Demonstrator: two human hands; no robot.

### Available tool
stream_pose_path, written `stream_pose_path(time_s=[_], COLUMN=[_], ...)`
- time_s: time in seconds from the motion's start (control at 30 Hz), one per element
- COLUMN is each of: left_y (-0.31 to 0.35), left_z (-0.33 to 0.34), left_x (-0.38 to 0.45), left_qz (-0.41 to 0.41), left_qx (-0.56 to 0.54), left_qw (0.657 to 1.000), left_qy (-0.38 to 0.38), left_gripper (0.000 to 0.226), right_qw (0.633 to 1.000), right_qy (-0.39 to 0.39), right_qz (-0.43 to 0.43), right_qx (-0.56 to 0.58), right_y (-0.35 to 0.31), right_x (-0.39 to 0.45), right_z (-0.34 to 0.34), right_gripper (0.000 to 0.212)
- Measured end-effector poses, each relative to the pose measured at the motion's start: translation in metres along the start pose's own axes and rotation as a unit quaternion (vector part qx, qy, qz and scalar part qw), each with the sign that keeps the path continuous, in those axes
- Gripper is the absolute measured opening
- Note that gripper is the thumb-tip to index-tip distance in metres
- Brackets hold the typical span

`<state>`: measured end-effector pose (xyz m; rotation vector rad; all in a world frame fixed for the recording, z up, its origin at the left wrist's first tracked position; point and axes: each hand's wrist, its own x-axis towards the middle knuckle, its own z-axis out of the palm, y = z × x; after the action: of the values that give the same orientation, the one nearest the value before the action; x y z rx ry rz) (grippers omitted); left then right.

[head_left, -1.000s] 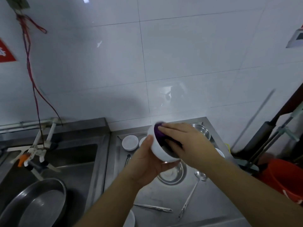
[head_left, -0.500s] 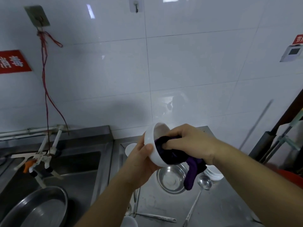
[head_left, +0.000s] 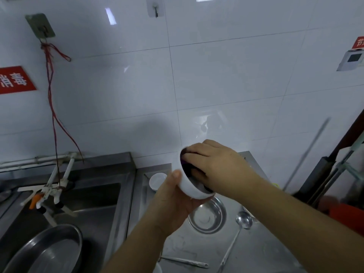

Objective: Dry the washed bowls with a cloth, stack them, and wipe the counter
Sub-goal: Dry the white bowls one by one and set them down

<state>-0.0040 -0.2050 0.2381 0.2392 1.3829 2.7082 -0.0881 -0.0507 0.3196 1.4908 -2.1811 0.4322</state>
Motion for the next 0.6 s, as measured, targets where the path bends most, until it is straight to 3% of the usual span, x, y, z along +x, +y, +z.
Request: stream_pose_path(time_s=[0.13, 0.3, 0.4, 0.5, 0.53, 0.57, 0.6], left_y=[0.013, 0.011, 0.002, -0.007, -0.009, -0.011, -0.011], left_z=[0.004, 0.008, 0.012, 0.023, 0.025, 0.025, 0.025], left_x=[0.008, 0.012, 0.013, 0.018, 0.019, 0.021, 0.022], left_qz=[0.01, 0.003, -0.001, 0.014, 0.021, 0.028, 0.032], left_qx=[0.043, 0.057, 0.044, 0.036, 0.036, 0.042, 0.053], left_qw=[0.999, 0.998, 0.998, 0.999, 0.999, 0.999, 0.998], left_qy=[0.026, -0.009, -0.039, -0.021, -0.005, 0.009, 0.022], left_gripper=[0.095, 0.091, 0.086, 0.087, 0.088, 0.089, 0.088], right_qw=[0.981, 0.905, 0.79, 0.625, 0.587, 0.587, 0.625], right_qy=[-0.133, -0.193, -0.143, 0.0, 0.037, 0.055, 0.056], right_qz=[0.131, 0.247, 0.326, 0.452, 0.488, 0.511, 0.519], right_qx=[0.042, 0.288, 0.5, 0.636, 0.645, 0.626, 0.581], right_y=[0.005, 0.018, 0.017, 0.007, 0.006, 0.007, 0.01], right_x=[0.004, -0.008, -0.012, -0.011, -0.011, -0.011, -0.012], right_z=[-0.01, -0.027, -0.029, -0.021, -0.017, -0.013, -0.007], right_gripper=[0.029, 0.019, 0.016, 0.019, 0.019, 0.019, 0.019])
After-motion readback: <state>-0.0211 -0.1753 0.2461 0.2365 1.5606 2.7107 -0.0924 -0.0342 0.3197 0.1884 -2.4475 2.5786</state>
